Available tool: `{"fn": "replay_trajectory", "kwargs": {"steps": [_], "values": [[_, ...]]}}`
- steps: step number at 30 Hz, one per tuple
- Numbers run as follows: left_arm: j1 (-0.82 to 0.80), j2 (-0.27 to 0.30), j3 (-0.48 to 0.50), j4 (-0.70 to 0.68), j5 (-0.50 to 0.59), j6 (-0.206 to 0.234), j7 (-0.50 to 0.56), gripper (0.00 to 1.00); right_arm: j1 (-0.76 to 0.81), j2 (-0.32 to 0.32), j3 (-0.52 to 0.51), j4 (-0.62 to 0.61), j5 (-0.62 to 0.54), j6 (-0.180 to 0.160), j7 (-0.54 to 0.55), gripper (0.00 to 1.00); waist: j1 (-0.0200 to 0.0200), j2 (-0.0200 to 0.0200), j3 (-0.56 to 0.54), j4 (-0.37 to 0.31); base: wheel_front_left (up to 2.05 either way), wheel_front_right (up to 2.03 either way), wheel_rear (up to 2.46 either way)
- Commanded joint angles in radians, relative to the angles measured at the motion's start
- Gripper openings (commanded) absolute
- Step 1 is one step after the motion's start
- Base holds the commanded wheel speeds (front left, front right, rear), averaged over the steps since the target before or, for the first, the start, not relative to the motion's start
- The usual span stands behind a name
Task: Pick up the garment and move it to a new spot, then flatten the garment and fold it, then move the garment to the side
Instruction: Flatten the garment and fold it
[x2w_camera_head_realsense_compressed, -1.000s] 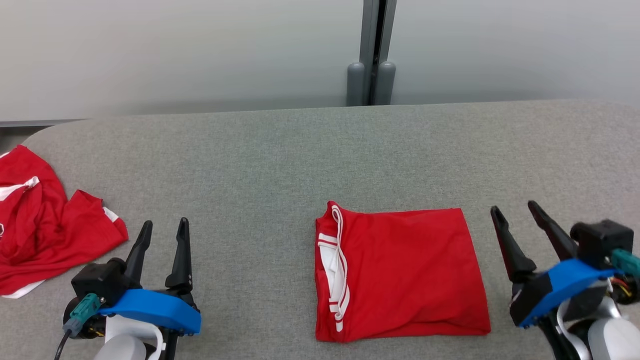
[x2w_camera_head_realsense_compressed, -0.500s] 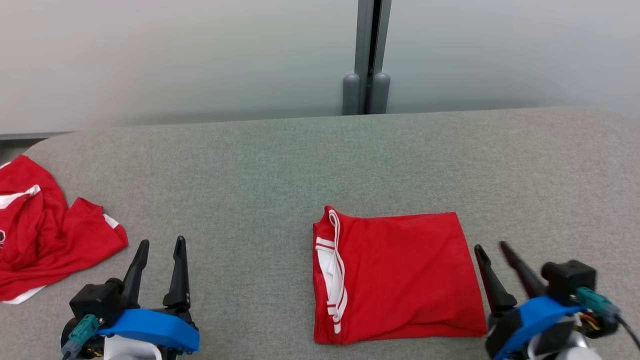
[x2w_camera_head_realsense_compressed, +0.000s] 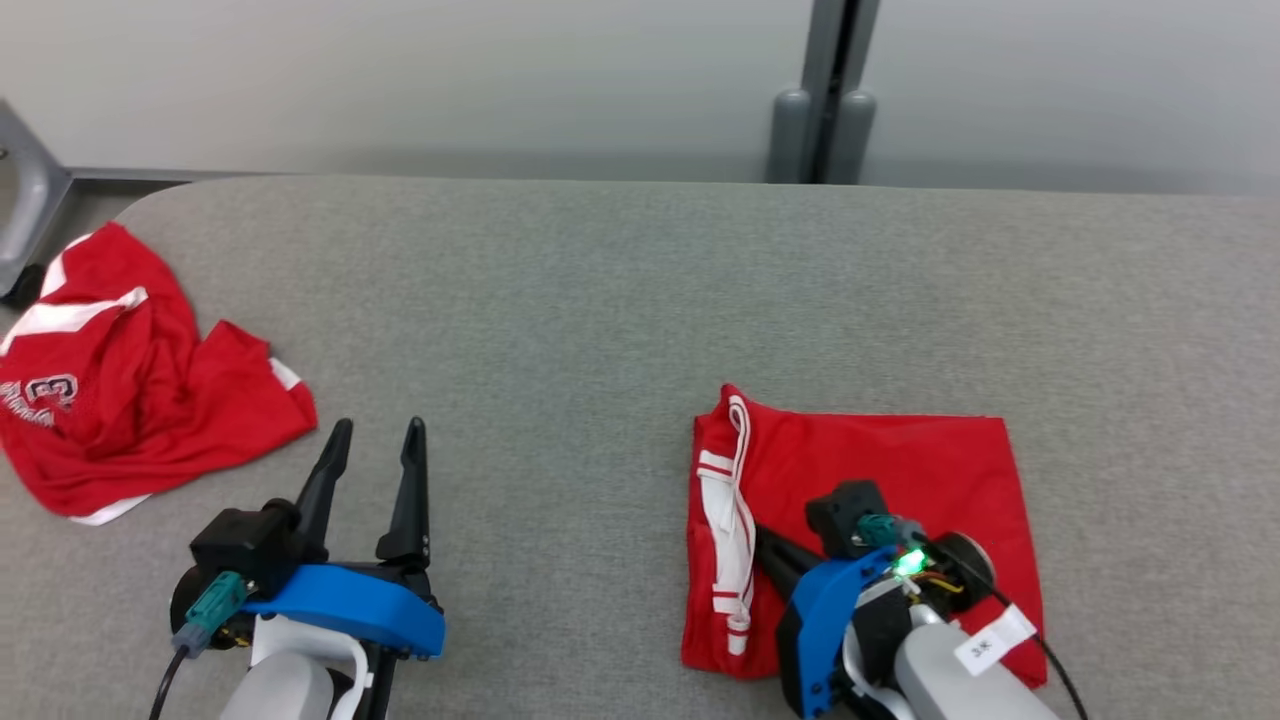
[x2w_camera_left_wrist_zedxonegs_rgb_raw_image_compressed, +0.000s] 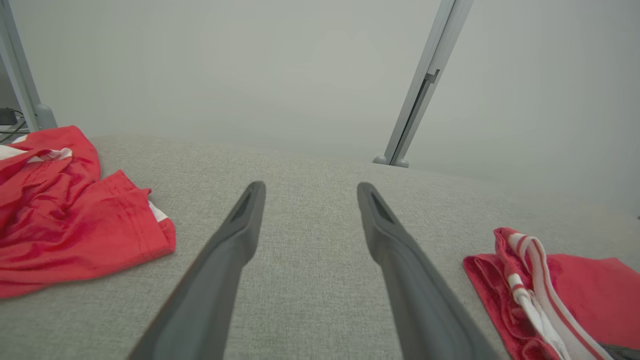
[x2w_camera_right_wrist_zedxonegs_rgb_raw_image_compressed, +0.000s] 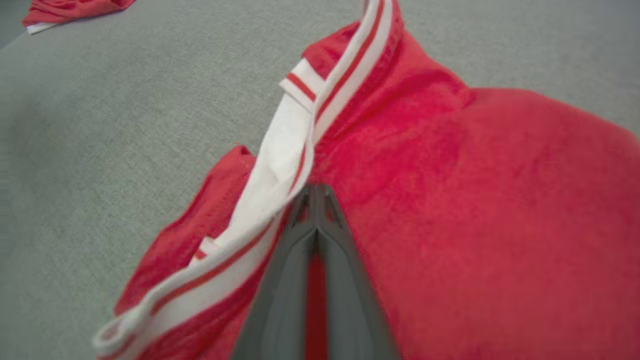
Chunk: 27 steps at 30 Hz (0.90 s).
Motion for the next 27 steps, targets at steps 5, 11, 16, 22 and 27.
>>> {"fn": "replay_trajectory", "kwargs": {"steps": [5,11,16,22,27], "values": [[-0.039,-0.014,-0.021,0.020,0.011,-0.010,-0.001,1.00,-0.056,0.002,0.170,0.086,0.136,0.000,0.031,0.00,0.0000,0.0000,0.018,0.046,0.00,0.00,0.00],[-0.022,-0.011,-0.009,0.027,0.007,-0.003,-0.004,1.00,-0.106,0.001,0.268,0.057,0.299,0.000,-0.011,0.00,0.0000,0.0000,0.007,0.025,0.00,0.00,0.00],[0.004,-0.001,0.014,0.014,0.001,0.010,-0.006,1.00,-0.119,-0.010,0.231,-0.016,0.344,0.000,-0.111,1.00,0.0000,0.0000,-0.016,-0.025,0.00,0.00,0.00],[0.050,0.016,0.048,-0.012,-0.008,0.028,-0.007,1.00,-0.037,-0.105,0.059,-0.195,0.307,0.000,-0.208,1.00,0.0000,0.0000,-0.048,-0.090,0.00,0.00,0.00],[0.085,0.025,0.073,-0.040,-0.014,0.044,-0.007,1.00,0.086,-0.147,-0.185,-0.329,0.203,0.000,-0.207,1.00,0.0000,0.0000,-0.066,-0.130,0.00,0.00,0.00]]}}
